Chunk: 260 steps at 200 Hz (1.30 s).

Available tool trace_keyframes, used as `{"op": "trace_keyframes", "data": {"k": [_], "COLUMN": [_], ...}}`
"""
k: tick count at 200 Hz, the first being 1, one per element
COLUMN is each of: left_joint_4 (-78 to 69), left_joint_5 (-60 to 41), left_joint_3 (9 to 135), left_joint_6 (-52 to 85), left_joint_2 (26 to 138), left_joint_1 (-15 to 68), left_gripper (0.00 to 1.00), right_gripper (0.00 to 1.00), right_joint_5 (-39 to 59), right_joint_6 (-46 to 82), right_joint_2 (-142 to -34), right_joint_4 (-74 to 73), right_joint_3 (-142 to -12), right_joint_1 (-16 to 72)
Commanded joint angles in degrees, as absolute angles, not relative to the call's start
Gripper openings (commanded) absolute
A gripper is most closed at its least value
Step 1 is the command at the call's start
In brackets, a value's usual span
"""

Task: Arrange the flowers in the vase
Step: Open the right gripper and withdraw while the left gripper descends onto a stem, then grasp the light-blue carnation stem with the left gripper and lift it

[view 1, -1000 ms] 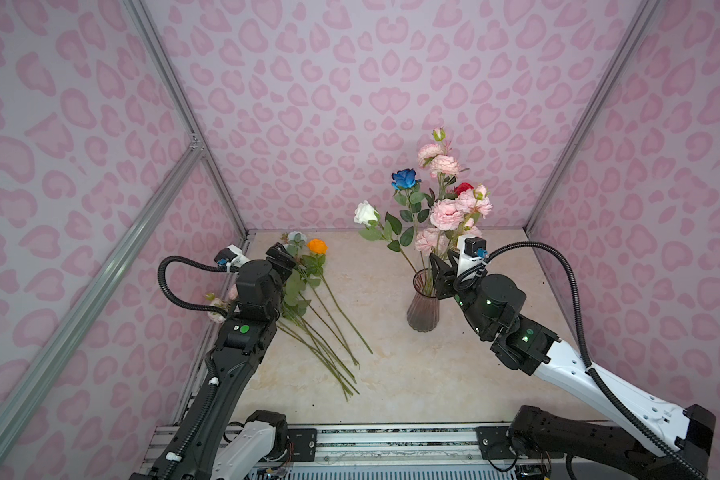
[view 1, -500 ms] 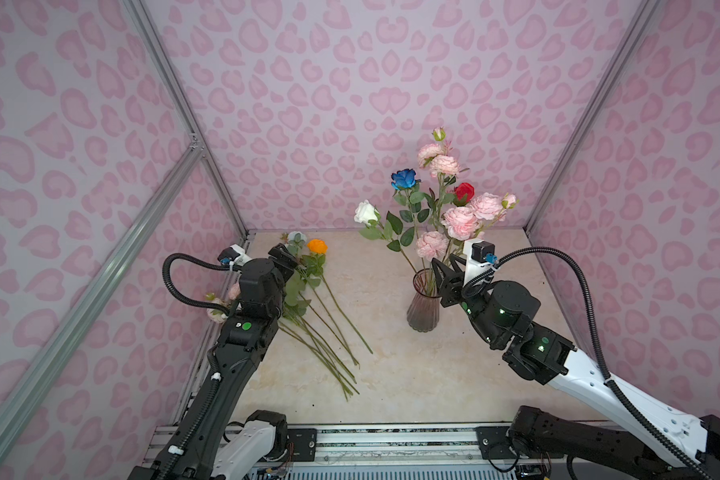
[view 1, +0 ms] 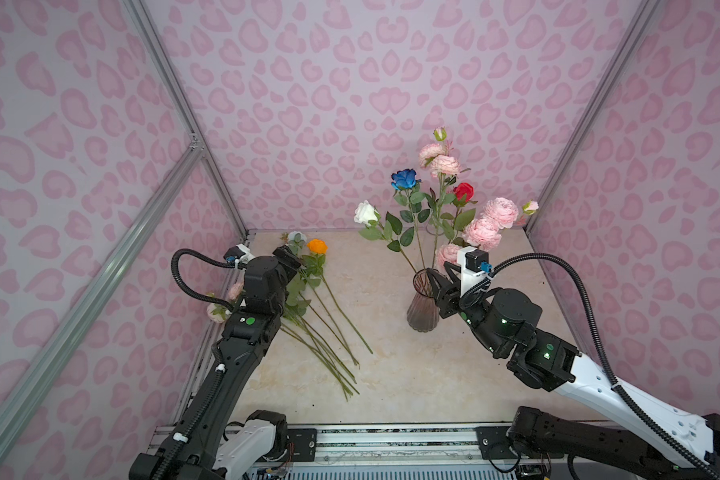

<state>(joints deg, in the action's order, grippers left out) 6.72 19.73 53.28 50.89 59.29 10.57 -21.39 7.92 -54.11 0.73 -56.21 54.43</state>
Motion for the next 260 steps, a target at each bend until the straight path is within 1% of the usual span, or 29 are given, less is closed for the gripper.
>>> {"op": "trace_keyframes", "data": {"k": [1,20,49,72,91,117,136,169,191,214,229,231,233,260], "left_joint_4": [5.91,6.06,9.22,12.99,14.39,14.93,16.81,21.75,24.44,24.18,24.27,24.26,24.19,24.1], "left_joint_5": [19.23,17.43,15.06,12.68,10.04,9.69,9.21,11.66,13.44,13.63,13.05,12.91,12.72,12.85], "left_joint_3": [53.88,54.4,56.75,59.38,59.12,58.79,62.01,68.6,71.52,70.9,71.62,71.74,71.83,73.09], "left_joint_6": [50.7,49.93,49.74,49.81,51.49,51.76,50.48,49.67,50.29,51.07,50.11,49.88,49.67,47.51], "left_joint_2": [59.83,61.48,67.67,75.0,80.68,87.59,93.96,104.24,108.56,110.32,111.7,111.88,111.99,112.56], "left_joint_1": [10.54,10.51,10.54,10.68,11.03,12.02,12.67,13.85,14.4,14.37,14.36,14.34,14.33,14.64], "left_gripper": [0.84,0.82,0.73,0.58,0.51,0.5,0.5,0.49,0.47,0.44,0.37,0.33,0.31,0.12], "right_gripper": [0.46,0.46,0.41,0.34,0.3,0.29,0.29,0.32,0.32,0.33,0.33,0.33,0.33,0.33], "right_joint_5": [-20.62,-20.37,-21.21,-23.66,-24.97,-26.17,-26.7,-27.49,-28.24,-29.11,-29.31,-29.34,-29.35,-29.69], "right_joint_6": [6.75,7.03,6.94,7.07,8.19,9.82,10.35,10.67,11.0,11.44,11.52,11.52,11.51,11.17], "right_joint_2": [-54.23,-53.91,-52.98,-51.0,-48.41,-44.58,-42.59,-39.9,-37.97,-36.55,-35.98,-35.91,-35.87,-35.79], "right_joint_4": [0.24,0.35,1.67,2.79,3.38,3.99,4.43,5.18,5.05,5.01,4.81,4.76,4.75,5.09], "right_joint_3": [-56.81,-56.88,-56.23,-54.21,-51.8,-48.52,-46.65,-44.73,-43.28,-42.05,-41.49,-41.42,-41.36,-41.5], "right_joint_1": [55.01,56.39,60.43,63.22,63.77,63.73,63.76,63.73,63.7,63.64,63.59,63.56,63.55,63.33]}}
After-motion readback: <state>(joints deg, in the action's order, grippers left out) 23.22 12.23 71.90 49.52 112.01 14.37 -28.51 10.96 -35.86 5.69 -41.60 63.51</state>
